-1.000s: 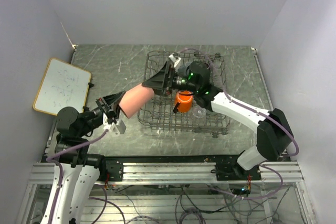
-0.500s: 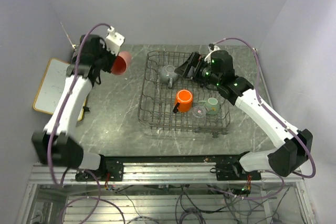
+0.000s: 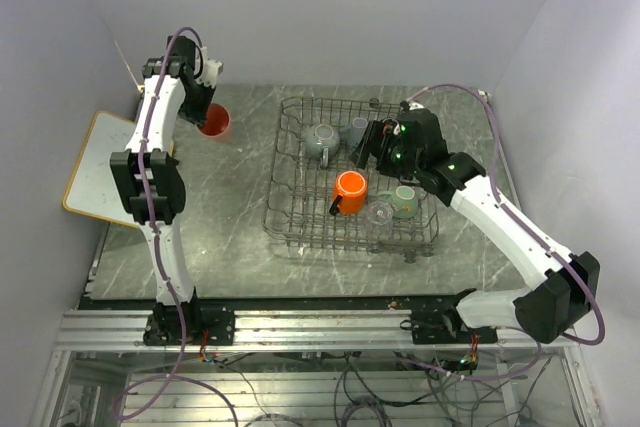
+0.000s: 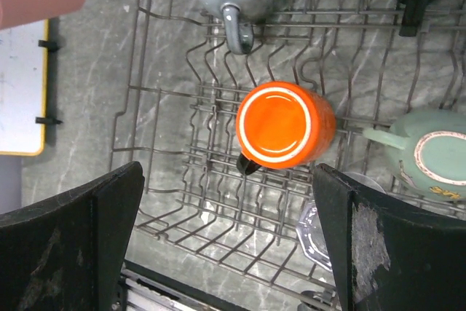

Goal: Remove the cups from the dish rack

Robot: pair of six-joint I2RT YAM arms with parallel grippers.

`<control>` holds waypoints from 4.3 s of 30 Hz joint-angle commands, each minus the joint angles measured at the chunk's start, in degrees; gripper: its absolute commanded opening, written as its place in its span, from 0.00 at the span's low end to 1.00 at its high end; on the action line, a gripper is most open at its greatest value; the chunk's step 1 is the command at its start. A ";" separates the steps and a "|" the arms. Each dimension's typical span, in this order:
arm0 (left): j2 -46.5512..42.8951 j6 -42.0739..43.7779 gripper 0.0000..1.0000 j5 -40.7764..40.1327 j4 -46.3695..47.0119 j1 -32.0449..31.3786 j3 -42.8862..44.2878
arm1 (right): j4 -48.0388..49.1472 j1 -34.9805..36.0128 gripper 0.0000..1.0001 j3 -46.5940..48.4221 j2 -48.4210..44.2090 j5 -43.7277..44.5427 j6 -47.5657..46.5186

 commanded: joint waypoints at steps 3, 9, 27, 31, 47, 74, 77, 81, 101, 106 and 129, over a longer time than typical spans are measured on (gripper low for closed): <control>8.85 -0.40 0.07 -2.48 -11.36 -0.10 12.79 | -2.51 0.00 1.00 -1.23 0.27 1.82 -2.35; 14.56 1.13 0.07 -4.05 -13.77 -0.10 15.41 | -3.88 1.10 1.00 -2.77 -0.10 6.27 -1.66; 9.27 0.04 0.49 -1.42 -8.64 -0.10 17.00 | -7.22 12.93 1.00 0.28 13.13 18.98 0.20; 7.17 -0.14 0.50 -2.98 -7.79 -0.10 18.26 | -8.72 15.48 1.00 2.55 18.72 22.83 2.88; -18.49 -1.77 0.98 1.04 3.77 -0.10 -1.12 | -14.17 21.55 0.81 10.83 33.29 35.68 18.70; -40.73 -0.79 0.99 22.12 10.92 -0.10 -32.32 | -14.33 22.10 0.00 9.09 28.95 39.60 19.52; -45.11 1.62 0.99 25.57 13.43 -0.10 -37.73 | -12.75 22.14 0.00 9.25 26.15 37.73 17.37; -50.84 8.39 0.99 30.64 16.54 -0.10 -45.29 | -7.81 22.07 0.00 9.07 20.17 31.71 13.25; -80.29 45.89 0.99 48.96 34.25 -0.10 -72.25 | 26.61 16.58 0.00 2.25 4.79 -16.98 26.02; -87.16 47.47 0.99 50.54 46.95 -0.10 -78.88 | 36.13 16.61 0.00 0.52 6.50 -26.13 32.87; -88.97 49.09 0.77 56.89 60.59 -0.19 -81.05 | 49.80 20.62 0.00 -4.20 6.92 -33.11 43.17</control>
